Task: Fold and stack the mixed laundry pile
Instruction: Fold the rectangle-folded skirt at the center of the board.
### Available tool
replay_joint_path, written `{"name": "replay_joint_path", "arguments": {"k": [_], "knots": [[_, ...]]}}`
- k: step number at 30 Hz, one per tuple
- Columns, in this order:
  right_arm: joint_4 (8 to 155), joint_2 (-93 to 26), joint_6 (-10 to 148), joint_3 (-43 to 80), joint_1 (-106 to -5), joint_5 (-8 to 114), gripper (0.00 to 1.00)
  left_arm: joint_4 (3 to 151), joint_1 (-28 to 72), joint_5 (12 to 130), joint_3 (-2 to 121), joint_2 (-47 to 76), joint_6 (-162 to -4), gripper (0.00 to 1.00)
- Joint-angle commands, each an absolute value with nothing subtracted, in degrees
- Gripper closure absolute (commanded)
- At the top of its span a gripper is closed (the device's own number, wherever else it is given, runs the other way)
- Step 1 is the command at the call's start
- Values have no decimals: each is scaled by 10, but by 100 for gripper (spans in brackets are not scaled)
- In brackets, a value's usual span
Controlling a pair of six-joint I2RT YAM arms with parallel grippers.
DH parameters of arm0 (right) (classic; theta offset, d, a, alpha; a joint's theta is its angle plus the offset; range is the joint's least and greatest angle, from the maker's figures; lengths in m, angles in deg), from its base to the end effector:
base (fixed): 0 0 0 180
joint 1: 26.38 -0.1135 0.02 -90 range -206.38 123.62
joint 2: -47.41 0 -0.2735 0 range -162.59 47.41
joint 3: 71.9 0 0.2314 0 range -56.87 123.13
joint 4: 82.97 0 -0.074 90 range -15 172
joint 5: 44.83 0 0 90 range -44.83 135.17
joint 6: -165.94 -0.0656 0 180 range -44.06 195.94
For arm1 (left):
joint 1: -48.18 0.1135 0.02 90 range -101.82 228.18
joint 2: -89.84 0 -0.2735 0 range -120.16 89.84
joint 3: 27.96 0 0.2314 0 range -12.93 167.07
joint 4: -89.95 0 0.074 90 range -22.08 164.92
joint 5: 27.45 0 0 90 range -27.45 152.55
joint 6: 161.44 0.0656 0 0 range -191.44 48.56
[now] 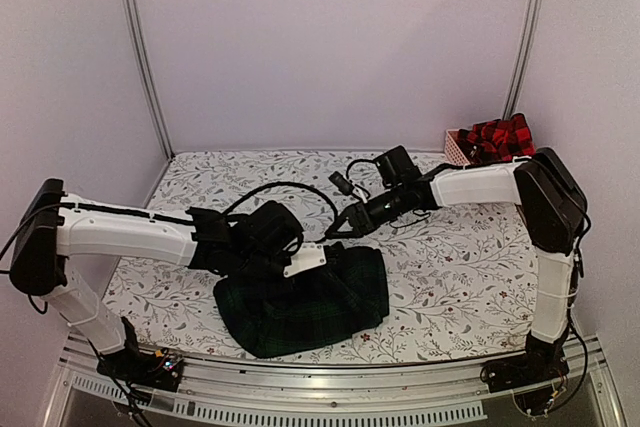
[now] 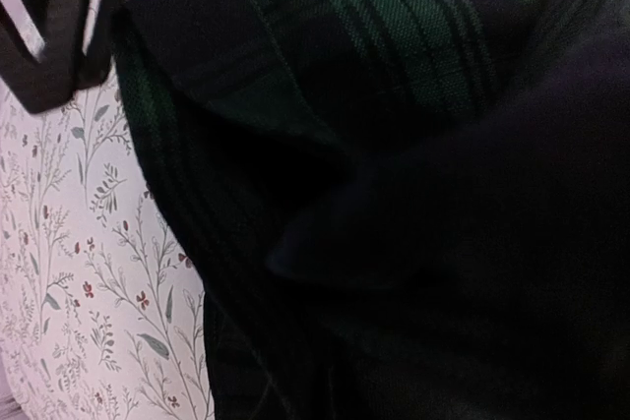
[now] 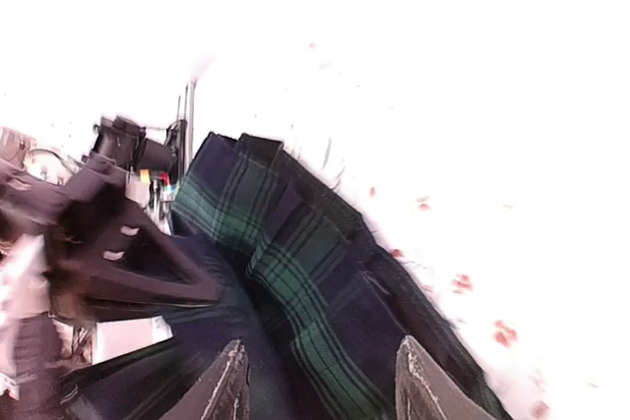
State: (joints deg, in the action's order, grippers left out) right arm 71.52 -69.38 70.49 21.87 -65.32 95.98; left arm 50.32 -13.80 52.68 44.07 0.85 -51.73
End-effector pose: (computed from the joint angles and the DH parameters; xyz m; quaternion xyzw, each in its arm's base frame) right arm 0.3046 0.3115 0.1806 -0.3888 0.7652 0.4923 0.1445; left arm 0.1569 -0.2709 0.2037 0.6054 0.7380 -0.0264 0.2968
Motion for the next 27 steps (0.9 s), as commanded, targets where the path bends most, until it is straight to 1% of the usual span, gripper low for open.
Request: {"name": "replay_joint_path", "arguments": {"k": [1,5,8,11,15,16,18,20,21,22,27], "knots": [[781,-645,638,155,-609,956,50,527,-105,534,458,-37,-506,96],[849,-585,600,74,-593,950,49,535,-84,526,470,-66,-504,89],[859,-552,595,39,-593,947,49,564,-71,491,468,-78,-508,79],[873,-512,594,0,-593,943,49,575,-46,458,472,-76,-534,63],[896,-446,596,-54,-599,955,49,582,-25,398,470,-30,-593,54],[897,-434,601,-65,-605,955,49,580,-19,402,467,-10,-625,49],[890,-406,607,-76,-621,952,49,579,-8,420,455,40,-684,35],[876,-391,621,-78,-647,945,48,580,-4,476,437,97,-731,22],[867,-384,628,-75,-655,941,48,583,-4,502,425,123,-760,10],[857,-382,639,-69,-671,941,49,589,-3,530,412,151,-782,2],[822,-395,682,-41,-727,936,52,602,-4,643,354,270,-884,0]]}}
